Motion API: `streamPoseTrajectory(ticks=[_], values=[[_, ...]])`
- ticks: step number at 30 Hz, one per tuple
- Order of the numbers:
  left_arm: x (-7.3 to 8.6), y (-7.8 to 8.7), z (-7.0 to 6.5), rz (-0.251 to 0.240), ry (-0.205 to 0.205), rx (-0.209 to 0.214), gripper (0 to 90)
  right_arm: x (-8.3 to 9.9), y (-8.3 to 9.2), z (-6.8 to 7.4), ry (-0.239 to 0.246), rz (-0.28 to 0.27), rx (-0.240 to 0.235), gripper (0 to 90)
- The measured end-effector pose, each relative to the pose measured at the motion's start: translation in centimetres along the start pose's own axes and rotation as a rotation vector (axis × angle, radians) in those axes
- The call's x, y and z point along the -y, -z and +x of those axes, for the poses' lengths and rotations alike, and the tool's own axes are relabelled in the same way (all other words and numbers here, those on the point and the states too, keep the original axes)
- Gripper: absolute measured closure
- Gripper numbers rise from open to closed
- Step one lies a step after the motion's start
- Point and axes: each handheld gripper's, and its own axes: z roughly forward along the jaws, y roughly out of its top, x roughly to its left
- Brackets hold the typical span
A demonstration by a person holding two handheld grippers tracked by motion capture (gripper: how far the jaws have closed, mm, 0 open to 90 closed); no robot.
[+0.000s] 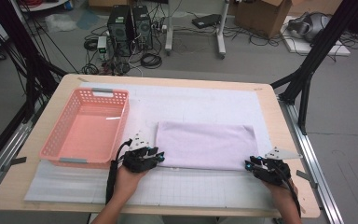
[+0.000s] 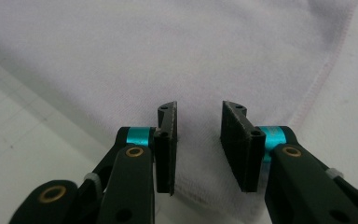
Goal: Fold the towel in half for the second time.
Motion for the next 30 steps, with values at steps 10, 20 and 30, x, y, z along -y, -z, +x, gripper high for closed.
streamPoseTrajectory(ticks=[10,20,30], values=[[0.9,1.1,-0.7,0.003,-0.003,-0.035,67.1,0.9,1.6,0.4,0.031,0.017,0.04,64.9],[0.3,2.2,-0.3,-0.172,0.006,0.018,34.2,0.7,3.7,0.2,-0.009,-0.162,0.064,40.2],[0.2,2.3,0.0,-0.228,-0.034,0.009,18.9,0.8,3.9,-0.1,-0.024,-0.181,0.1,24.8]])
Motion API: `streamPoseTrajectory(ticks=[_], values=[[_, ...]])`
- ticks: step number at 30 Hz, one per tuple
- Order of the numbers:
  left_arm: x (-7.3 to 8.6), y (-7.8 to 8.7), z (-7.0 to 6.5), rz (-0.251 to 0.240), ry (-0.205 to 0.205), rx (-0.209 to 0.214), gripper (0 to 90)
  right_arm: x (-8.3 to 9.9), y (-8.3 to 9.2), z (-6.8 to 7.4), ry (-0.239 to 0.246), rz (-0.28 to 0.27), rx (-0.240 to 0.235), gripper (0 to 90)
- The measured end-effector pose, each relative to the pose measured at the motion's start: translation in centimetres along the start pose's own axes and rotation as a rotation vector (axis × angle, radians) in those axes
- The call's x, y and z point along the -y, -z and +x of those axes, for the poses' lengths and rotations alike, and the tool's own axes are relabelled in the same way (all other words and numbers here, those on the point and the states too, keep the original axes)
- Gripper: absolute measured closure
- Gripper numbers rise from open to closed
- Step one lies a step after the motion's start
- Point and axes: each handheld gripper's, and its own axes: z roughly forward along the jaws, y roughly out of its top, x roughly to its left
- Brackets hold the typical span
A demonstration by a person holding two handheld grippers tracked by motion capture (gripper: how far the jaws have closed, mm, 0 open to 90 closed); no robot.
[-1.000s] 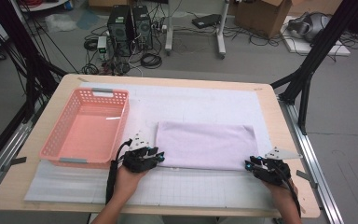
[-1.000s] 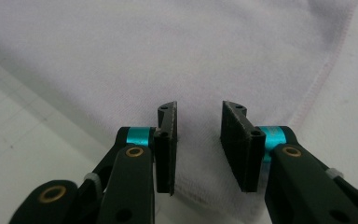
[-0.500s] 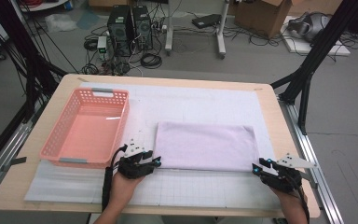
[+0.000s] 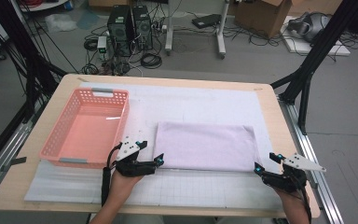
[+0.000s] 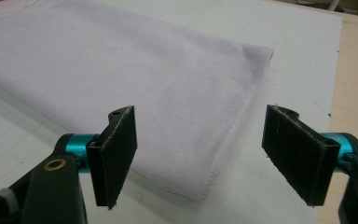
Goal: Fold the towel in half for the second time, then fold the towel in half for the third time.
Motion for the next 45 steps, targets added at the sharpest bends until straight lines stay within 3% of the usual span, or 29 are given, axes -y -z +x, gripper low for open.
streamPoseTrajectory(ticks=[9,14,21,35,42,45], values=[[-0.1,-0.1,-0.1,0.012,-0.006,0.002,20.8,0.2,-0.2,-0.2,-0.001,0.009,-0.002,22.6],[-0.1,-0.2,0.1,0.016,0.024,0.007,20.7,0.2,-0.3,-0.2,-0.005,0.004,0.0,22.5],[0.0,-0.4,0.1,0.04,0.027,0.002,20.5,0.0,-0.7,-0.1,0.001,0.015,-0.009,22.5],[0.5,-1.1,-0.2,0.128,0.062,-0.003,22.7,-0.3,-1.5,0.3,0.009,0.031,-0.04,20.4],[0.6,-1.4,0.2,0.184,0.108,-0.024,31.0,-0.3,-1.7,0.4,0.011,0.037,-0.054,20.4],[0.6,-1.7,0.1,0.214,0.104,-0.037,34.1,-0.3,-1.8,0.5,0.01,0.044,-0.058,20.4]])
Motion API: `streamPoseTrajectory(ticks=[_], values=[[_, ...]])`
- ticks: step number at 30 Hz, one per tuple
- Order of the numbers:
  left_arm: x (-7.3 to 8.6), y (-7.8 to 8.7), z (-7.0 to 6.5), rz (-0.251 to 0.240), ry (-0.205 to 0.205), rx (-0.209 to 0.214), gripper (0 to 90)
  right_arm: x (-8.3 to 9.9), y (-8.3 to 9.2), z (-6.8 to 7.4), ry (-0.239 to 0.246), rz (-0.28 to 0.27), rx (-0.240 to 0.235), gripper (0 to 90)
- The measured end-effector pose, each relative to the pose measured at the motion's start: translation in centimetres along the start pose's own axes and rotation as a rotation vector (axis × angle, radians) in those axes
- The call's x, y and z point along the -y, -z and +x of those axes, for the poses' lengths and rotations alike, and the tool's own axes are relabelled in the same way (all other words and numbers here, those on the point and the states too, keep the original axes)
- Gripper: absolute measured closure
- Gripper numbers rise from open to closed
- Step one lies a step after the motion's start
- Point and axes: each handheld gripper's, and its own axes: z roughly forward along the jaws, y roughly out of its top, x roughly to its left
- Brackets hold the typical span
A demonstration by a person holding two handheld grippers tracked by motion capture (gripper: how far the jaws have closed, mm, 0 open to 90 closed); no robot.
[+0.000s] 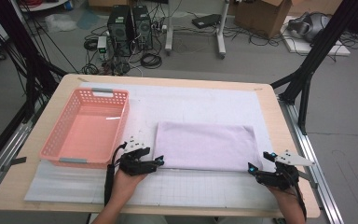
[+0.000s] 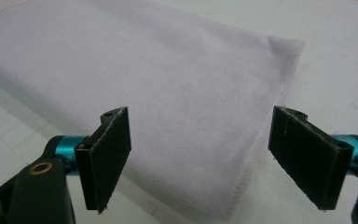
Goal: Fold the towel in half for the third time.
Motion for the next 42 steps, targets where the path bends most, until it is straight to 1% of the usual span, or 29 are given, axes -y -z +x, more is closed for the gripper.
streamPoseTrajectory(ticks=[4,5,7,8,11,15,17,21,22,23,24,25,26,30,33,36,37,39,42], values=[[-0.1,-0.3,-0.2,0.034,-0.022,-0.006,38.8,0.0,-0.2,0.1,0.006,0.003,-0.005,20.4],[-0.1,-0.4,-0.3,0.043,-0.03,-0.011,41.3,-0.1,-0.2,0.1,0.007,0.0,-0.009,20.4],[-0.1,-0.6,-0.6,0.059,-0.053,-0.007,45.2,-0.2,-0.4,0.2,0.011,0.0,-0.013,20.4],[-0.1,-0.6,-0.7,0.064,-0.06,-0.014,46.7,-0.2,-0.5,0.2,0.014,-0.002,-0.014,20.4],[-0.1,-0.7,-0.7,0.067,-0.052,-0.025,49.2,-0.5,-0.9,0.4,0.019,-0.005,-0.026,20.4],[-0.2,-0.7,-0.7,0.068,-0.051,-0.035,55.2,-0.9,-1.5,0.7,0.027,-0.001,-0.047,20.4],[-0.1,-0.7,-0.6,0.066,-0.044,-0.034,59.4,-1.2,-2.0,0.9,0.034,-0.001,-0.056,20.4],[-0.1,-0.7,-0.7,0.067,-0.046,-0.002,73.0,-2.0,-2.8,1.5,0.049,0.004,-0.082,20.5],[-0.1,-0.7,-0.7,0.064,-0.041,0.001,74.3,-2.2,-3.1,1.6,0.047,0.006,-0.088,20.5],[-0.1,-0.7,-0.6,0.067,-0.036,0.003,74.9,-2.6,-3.4,1.7,0.048,0.005,-0.099,20.6],[-0.1,-0.7,-0.6,0.064,-0.019,0.006,75.1,-2.9,-3.7,1.8,0.05,0.01,-0.106,20.6],[-0.1,-0.7,-0.5,0.064,-0.009,0.008,75.3,-3.3,-4.2,1.8,0.053,0.009,-0.113,20.5],[-0.1,-0.7,-0.5,0.063,-0.004,0.013,75.7,-3.8,-4.6,1.9,0.047,0.009,-0.123,20.6],[-0.1,-0.7,-0.5,0.06,0.0,0.017,77.8,-5.4,-6.6,2.0,0.037,0.008,-0.148,20.7],[-0.1,-0.7,-0.5,0.059,0.009,0.022,78.4,-6.4,-7.9,2.5,0.049,0.025,-0.165,20.8],[-0.1,-0.6,-0.4,0.056,0.012,0.026,79.1,-7.6,-9.4,2.9,0.079,0.046,-0.179,20.7],[-0.1,-0.6,-0.5,0.054,0.014,0.027,79.3,-8.0,-9.9,3.1,0.075,0.052,-0.188,20.7],[0.0,-0.5,-0.4,0.051,0.019,0.031,79.6,-8.9,-10.9,3.4,0.081,0.064,-0.195,20.7],[0.0,-0.4,-0.4,0.046,0.029,0.035,79.9,-10.2,-12.3,3.9,0.101,0.08,-0.206,20.7]])
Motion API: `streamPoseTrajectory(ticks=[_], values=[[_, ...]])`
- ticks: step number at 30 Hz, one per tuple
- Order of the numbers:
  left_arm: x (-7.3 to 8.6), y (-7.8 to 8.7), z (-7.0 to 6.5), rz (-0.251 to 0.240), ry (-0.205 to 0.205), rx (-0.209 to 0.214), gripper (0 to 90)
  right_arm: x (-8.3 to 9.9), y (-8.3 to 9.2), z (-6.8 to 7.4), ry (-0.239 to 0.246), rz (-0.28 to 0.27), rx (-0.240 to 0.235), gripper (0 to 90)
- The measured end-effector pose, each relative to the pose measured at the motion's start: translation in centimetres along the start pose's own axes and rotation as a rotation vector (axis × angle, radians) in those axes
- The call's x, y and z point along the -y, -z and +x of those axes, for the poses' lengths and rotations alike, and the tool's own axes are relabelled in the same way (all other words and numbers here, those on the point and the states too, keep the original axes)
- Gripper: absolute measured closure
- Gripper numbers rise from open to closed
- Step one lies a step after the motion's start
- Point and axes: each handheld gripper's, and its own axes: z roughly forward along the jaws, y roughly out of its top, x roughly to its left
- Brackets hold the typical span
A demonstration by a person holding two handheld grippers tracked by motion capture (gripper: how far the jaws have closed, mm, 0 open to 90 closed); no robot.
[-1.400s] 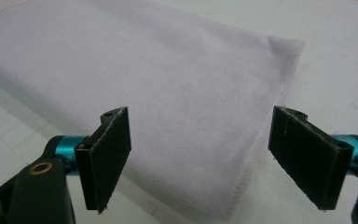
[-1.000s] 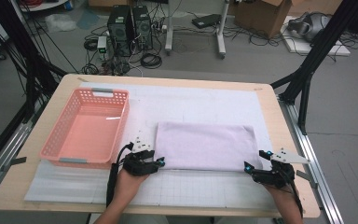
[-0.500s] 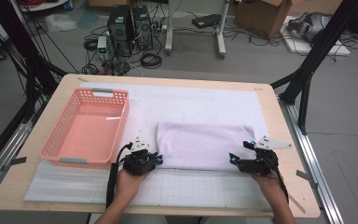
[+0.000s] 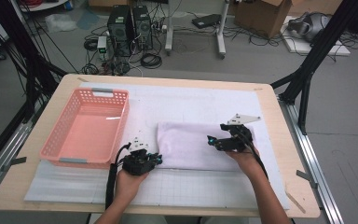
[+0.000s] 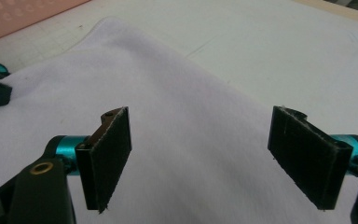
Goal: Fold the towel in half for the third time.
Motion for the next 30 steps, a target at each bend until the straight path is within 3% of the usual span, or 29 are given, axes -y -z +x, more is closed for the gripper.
streamPoseTrajectory(ticks=[6,16,23,30], values=[[0.1,0.2,0.1,-0.003,0.014,0.011,79.9,-2.6,-2.8,0.7,0.06,0.038,-0.039,22.4],[0.1,0.2,0.2,-0.007,0.024,0.018,79.9,-5.8,-8.2,2.0,0.139,0.149,-0.088,28.6],[0.1,0.2,0.2,-0.007,0.022,0.012,79.8,-6.8,-11.5,3.1,0.184,0.205,-0.108,34.5],[0.1,0.1,0.3,-0.005,0.029,0.013,79.8,-6.6,-13.3,3.3,0.185,0.228,-0.13,39.3]])
